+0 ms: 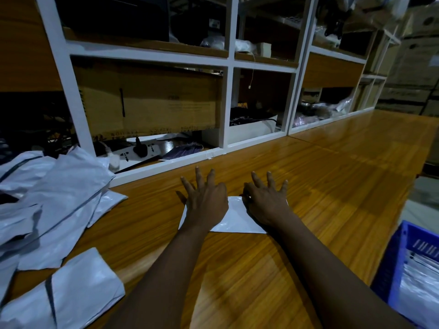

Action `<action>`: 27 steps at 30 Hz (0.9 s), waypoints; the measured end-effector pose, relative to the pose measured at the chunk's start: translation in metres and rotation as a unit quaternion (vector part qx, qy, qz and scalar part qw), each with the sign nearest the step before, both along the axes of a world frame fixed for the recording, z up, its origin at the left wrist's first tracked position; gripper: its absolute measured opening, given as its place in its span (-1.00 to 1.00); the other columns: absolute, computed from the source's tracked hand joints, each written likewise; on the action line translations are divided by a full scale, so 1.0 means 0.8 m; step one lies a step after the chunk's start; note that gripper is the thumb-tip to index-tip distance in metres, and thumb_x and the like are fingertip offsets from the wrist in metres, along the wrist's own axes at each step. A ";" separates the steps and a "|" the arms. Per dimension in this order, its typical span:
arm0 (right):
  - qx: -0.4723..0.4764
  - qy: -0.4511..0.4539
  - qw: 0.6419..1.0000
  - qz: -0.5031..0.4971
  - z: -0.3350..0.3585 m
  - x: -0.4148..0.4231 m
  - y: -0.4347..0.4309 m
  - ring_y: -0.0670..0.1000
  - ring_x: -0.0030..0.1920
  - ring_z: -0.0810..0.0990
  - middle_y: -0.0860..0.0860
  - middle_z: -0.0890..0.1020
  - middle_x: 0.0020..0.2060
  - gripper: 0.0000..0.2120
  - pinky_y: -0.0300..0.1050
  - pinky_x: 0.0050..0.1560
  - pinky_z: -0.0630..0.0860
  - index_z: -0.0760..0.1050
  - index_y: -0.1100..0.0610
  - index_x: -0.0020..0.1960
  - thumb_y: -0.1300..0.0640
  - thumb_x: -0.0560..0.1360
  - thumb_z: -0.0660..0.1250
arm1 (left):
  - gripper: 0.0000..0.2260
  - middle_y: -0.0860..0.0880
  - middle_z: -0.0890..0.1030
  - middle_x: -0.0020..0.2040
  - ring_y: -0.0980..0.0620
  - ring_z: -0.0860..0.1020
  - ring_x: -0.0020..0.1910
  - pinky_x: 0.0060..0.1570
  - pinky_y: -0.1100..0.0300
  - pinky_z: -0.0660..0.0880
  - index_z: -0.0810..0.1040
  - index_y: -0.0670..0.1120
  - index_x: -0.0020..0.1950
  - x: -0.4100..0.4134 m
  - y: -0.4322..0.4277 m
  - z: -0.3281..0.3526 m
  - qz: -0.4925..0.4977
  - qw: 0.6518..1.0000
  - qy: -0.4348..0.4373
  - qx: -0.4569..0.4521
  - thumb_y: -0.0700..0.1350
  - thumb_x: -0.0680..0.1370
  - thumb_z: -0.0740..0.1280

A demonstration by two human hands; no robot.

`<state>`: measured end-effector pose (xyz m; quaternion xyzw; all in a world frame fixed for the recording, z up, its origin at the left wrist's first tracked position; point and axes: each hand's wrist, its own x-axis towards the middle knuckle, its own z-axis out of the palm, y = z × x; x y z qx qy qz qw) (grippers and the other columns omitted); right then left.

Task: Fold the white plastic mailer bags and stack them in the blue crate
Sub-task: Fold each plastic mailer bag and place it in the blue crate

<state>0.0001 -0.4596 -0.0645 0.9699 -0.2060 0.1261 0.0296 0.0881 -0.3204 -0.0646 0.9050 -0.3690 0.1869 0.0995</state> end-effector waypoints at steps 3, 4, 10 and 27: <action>-0.007 -0.014 1.000 0.013 -0.002 -0.010 0.004 0.35 0.56 -0.11 0.10 0.06 0.60 -0.63 0.57 0.38 -0.12 0.41 0.06 0.33 -0.09 0.68 0.02 | -0.77 -0.09 0.14 0.60 -0.31 -0.06 0.57 0.40 -0.46 -0.12 0.53 0.07 0.21 -0.006 0.002 0.003 -0.002 1.000 -0.022 -0.001 0.05 0.65 0.15; -0.017 -0.026 0.999 0.021 -0.005 -0.014 0.006 0.37 0.56 -0.05 0.13 0.13 0.59 -0.60 0.58 0.37 -0.09 0.43 0.09 0.32 -0.09 0.68 -0.01 | -0.77 -0.09 0.16 0.59 -0.31 -0.04 0.57 0.40 -0.45 -0.10 0.53 0.07 0.22 -0.009 0.002 0.003 -0.004 1.000 -0.030 -0.001 0.05 0.65 0.16; -0.009 -0.024 1.000 0.009 0.003 -0.045 0.009 0.33 0.56 -0.03 0.07 0.13 0.59 -0.54 0.54 0.39 -0.08 0.47 0.05 0.33 -0.12 0.63 -0.01 | -0.86 -0.10 0.37 0.49 -0.28 0.16 0.53 0.36 -0.47 0.08 0.58 0.04 0.07 -0.038 0.008 0.006 -0.042 0.996 -0.080 -0.026 0.02 0.59 0.28; 0.096 -0.119 0.987 -0.057 0.025 -0.276 -0.106 0.09 0.59 0.02 -0.04 0.20 0.57 -0.64 0.30 0.52 -0.10 0.49 0.04 -0.08 -0.10 0.46 -0.01 | -0.56 -0.07 0.11 0.61 -0.19 -0.14 0.59 0.42 -0.42 -0.21 0.52 0.05 0.15 -0.209 -0.110 0.031 -0.223 0.972 -0.062 -0.034 0.05 0.64 -0.14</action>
